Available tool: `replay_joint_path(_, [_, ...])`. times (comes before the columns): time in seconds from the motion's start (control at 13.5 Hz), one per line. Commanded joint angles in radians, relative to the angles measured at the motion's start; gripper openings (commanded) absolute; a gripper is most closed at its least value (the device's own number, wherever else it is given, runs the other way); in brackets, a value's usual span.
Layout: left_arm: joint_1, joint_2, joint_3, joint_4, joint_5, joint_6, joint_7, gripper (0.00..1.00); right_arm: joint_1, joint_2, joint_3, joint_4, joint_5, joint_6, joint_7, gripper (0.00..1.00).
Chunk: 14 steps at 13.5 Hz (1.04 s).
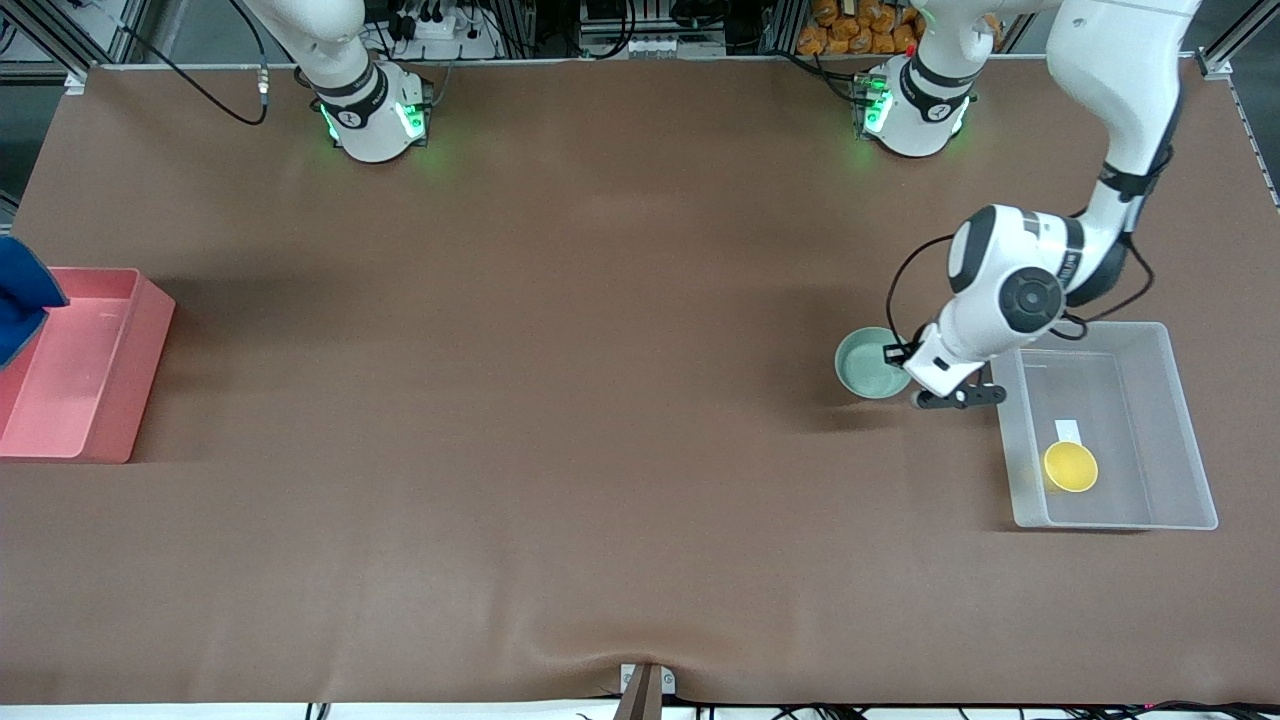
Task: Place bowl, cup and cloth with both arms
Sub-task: 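Carry the bowl into the clear bin while the right gripper lowers the cloth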
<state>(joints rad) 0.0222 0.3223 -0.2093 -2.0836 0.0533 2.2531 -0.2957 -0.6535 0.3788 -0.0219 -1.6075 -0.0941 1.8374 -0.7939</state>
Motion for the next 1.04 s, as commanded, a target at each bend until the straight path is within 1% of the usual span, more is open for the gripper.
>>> replay_joint_path(0.0, [0.082, -0.015, -0.012, 0.146, 0.013, -0.154, 0.016, 0.00, -0.050, 0.069, 0.020, 0.037, 0.022, 0.011, -0.071, 0.00])
replay_joint_path(0.15, [0.096, -0.017, -0.007, 0.209, 0.011, -0.229, 0.046, 0.00, -0.052, 0.104, 0.020, 0.037, 0.022, 0.026, -0.082, 0.00])
replay_joint_path(0.3, [0.159, -0.019, -0.010, 0.272, 0.011, -0.282, 0.104, 0.00, -0.052, 0.126, 0.020, 0.034, 0.048, 0.026, -0.091, 0.00])
replay_joint_path(0.44, [0.221, -0.015, -0.007, 0.350, 0.013, -0.361, 0.199, 0.00, -0.064, 0.150, 0.020, 0.034, 0.066, 0.026, -0.120, 0.00])
replay_joint_path(0.52, [0.258, -0.015, -0.005, 0.370, 0.016, -0.384, 0.255, 0.00, -0.071, 0.163, 0.020, 0.034, 0.074, 0.026, -0.123, 0.00])
replay_joint_path(0.74, [0.361, -0.015, -0.002, 0.398, 0.025, -0.388, 0.357, 0.00, -0.072, 0.181, 0.020, 0.035, 0.083, 0.031, -0.125, 0.00])
replay_joint_path(0.96, [0.432, 0.018, -0.001, 0.396, 0.034, -0.382, 0.406, 0.00, -0.090, 0.225, 0.020, 0.037, 0.102, 0.117, -0.189, 0.00])
